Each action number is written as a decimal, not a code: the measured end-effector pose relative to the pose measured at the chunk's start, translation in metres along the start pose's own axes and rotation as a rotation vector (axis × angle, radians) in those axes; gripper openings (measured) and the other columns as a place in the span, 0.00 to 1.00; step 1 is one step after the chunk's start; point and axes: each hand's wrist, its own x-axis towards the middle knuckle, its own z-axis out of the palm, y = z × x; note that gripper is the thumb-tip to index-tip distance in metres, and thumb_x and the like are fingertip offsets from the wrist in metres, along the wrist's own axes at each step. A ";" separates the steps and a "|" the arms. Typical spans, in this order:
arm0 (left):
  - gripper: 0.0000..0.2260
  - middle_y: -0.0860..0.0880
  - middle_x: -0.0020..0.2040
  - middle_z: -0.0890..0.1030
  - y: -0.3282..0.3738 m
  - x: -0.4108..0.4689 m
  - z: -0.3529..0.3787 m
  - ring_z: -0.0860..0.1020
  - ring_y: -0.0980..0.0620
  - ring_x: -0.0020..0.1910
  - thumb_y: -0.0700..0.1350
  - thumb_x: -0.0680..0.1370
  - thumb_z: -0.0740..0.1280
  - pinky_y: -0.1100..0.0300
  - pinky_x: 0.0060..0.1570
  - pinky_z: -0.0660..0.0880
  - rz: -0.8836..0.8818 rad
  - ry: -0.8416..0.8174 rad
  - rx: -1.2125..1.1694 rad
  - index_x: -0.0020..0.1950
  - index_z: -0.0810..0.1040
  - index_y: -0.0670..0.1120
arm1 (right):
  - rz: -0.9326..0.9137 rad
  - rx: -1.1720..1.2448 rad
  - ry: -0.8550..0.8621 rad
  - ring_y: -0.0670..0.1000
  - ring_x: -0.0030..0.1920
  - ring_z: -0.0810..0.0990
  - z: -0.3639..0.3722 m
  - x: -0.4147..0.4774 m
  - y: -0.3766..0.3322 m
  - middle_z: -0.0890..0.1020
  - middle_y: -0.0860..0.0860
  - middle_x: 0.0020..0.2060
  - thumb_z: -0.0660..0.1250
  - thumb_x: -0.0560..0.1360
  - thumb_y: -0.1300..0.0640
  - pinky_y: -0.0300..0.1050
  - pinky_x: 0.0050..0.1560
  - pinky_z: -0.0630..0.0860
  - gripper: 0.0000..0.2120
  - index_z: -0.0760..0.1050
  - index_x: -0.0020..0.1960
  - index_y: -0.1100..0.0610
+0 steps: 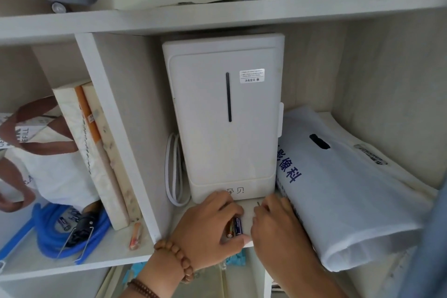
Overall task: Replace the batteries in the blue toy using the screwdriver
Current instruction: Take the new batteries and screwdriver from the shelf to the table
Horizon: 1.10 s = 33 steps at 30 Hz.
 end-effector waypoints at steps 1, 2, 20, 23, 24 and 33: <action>0.22 0.58 0.55 0.71 -0.001 -0.001 0.002 0.71 0.62 0.53 0.67 0.73 0.63 0.61 0.47 0.79 -0.003 0.025 0.004 0.59 0.76 0.55 | 0.009 0.031 -0.006 0.57 0.37 0.71 -0.002 0.000 0.000 0.73 0.52 0.25 0.70 0.63 0.63 0.57 0.38 0.73 0.08 0.78 0.27 0.56; 0.21 0.58 0.52 0.72 -0.001 -0.002 0.004 0.71 0.62 0.50 0.67 0.72 0.64 0.61 0.44 0.79 -0.005 0.055 0.010 0.56 0.77 0.54 | 0.033 0.063 -0.008 0.56 0.36 0.72 -0.002 -0.001 0.000 0.73 0.51 0.25 0.71 0.62 0.63 0.56 0.38 0.74 0.08 0.77 0.26 0.55; 0.23 0.58 0.46 0.70 0.001 -0.017 0.001 0.70 0.61 0.43 0.69 0.69 0.68 0.73 0.44 0.68 -0.074 0.133 -0.139 0.51 0.78 0.52 | 0.227 0.128 -0.251 0.61 0.46 0.75 -0.035 -0.001 -0.012 0.73 0.59 0.36 0.73 0.69 0.65 0.56 0.47 0.76 0.03 0.80 0.42 0.63; 0.22 0.58 0.46 0.72 0.008 -0.024 -0.006 0.72 0.60 0.42 0.68 0.68 0.70 0.68 0.43 0.74 -0.092 0.171 -0.157 0.50 0.78 0.52 | 0.313 0.237 -0.266 0.60 0.37 0.75 -0.024 -0.010 -0.019 0.75 0.58 0.33 0.76 0.63 0.66 0.54 0.35 0.76 0.08 0.77 0.35 0.59; 0.21 0.58 0.45 0.72 0.011 -0.028 -0.010 0.72 0.60 0.42 0.68 0.68 0.71 0.68 0.43 0.75 -0.101 0.180 -0.161 0.50 0.78 0.53 | 0.328 0.282 -0.231 0.59 0.37 0.76 -0.023 -0.013 -0.019 0.76 0.56 0.34 0.74 0.67 0.62 0.52 0.33 0.75 0.07 0.76 0.37 0.58; 0.21 0.55 0.45 0.75 0.015 -0.114 -0.058 0.74 0.60 0.42 0.63 0.67 0.76 0.71 0.44 0.73 -0.220 0.267 -0.122 0.49 0.81 0.49 | 0.306 1.066 0.048 0.44 0.41 0.84 -0.037 -0.018 -0.065 0.85 0.45 0.39 0.75 0.74 0.57 0.36 0.42 0.81 0.05 0.81 0.49 0.52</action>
